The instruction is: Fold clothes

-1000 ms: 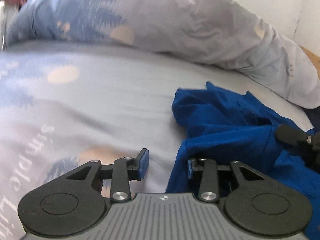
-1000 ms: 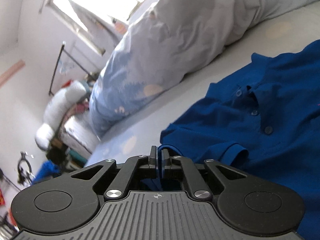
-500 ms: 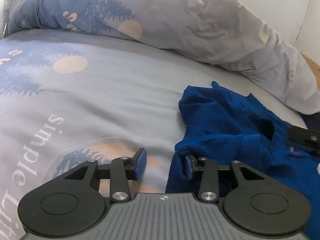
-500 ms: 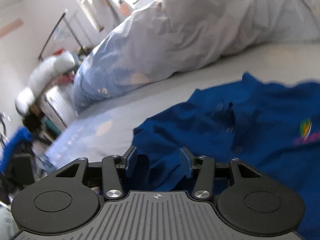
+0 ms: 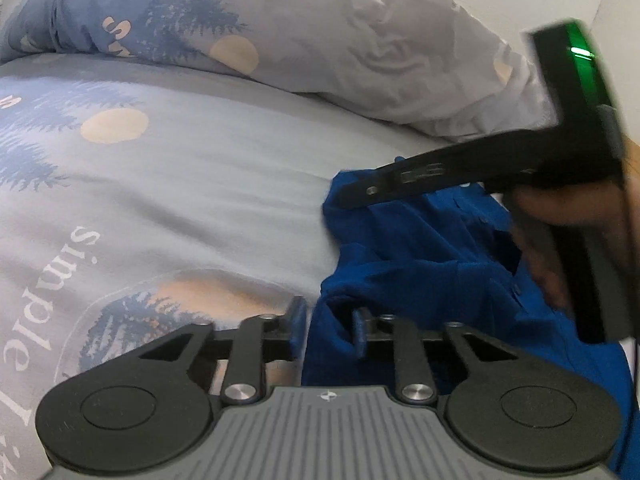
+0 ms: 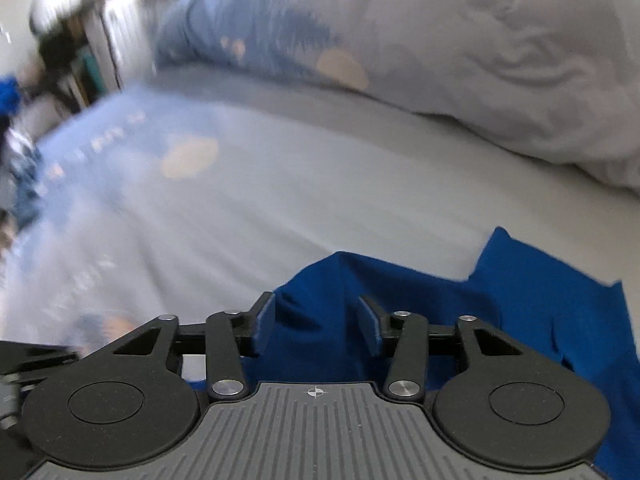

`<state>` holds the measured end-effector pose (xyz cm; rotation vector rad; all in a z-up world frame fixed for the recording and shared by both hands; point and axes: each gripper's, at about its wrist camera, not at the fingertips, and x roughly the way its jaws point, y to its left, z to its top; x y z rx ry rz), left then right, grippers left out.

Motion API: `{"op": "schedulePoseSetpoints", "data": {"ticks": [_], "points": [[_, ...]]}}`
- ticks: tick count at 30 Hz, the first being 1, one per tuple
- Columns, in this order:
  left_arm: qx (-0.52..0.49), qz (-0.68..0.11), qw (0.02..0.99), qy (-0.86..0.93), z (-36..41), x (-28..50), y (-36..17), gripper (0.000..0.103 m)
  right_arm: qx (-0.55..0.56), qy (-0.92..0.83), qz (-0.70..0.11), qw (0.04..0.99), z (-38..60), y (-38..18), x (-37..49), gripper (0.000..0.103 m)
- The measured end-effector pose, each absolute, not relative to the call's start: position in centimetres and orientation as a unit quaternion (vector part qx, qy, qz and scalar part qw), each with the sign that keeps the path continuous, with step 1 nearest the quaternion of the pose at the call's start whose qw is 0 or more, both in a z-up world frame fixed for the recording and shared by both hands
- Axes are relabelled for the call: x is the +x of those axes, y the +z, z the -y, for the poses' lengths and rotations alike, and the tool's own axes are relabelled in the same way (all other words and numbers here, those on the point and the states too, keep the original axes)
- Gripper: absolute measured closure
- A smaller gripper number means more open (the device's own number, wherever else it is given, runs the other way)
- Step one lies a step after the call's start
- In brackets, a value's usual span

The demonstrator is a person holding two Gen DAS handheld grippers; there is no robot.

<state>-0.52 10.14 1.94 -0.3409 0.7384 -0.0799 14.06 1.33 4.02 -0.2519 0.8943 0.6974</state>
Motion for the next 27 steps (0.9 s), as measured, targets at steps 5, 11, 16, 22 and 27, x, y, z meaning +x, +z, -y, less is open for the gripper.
{"op": "schedulePoseSetpoints", "data": {"ticks": [5, 11, 16, 22, 27], "points": [[-0.176, -0.334, 0.925, -0.043, -10.2, -1.4, 2.1, 0.095, -0.164, 0.317, -0.434, 0.827, -3.8, 3.4, 15.4, 0.100], [-0.179, -0.352, 0.917, -0.045, -10.3, -1.0, 1.5, 0.095, -0.202, 0.310, -0.415, 0.831, -6.9, 3.9, 16.8, 0.099], [-0.165, -0.369, 0.913, -0.053, -10.1, -0.7, 1.1, 0.095, -0.214, 0.295, -0.413, 0.835, -8.2, 2.7, 17.8, 0.096], [-0.158, -0.358, 0.919, -0.051, -9.9, -0.5, 1.4, 0.080, -0.178, 0.287, -0.408, 0.849, -6.2, 4.7, 18.0, 0.054], [-0.153, -0.358, 0.920, -0.052, -9.3, -0.3, 1.6, 0.077, -0.194, 0.296, -0.422, 0.835, -5.7, 5.0, 17.6, 0.053]]}}
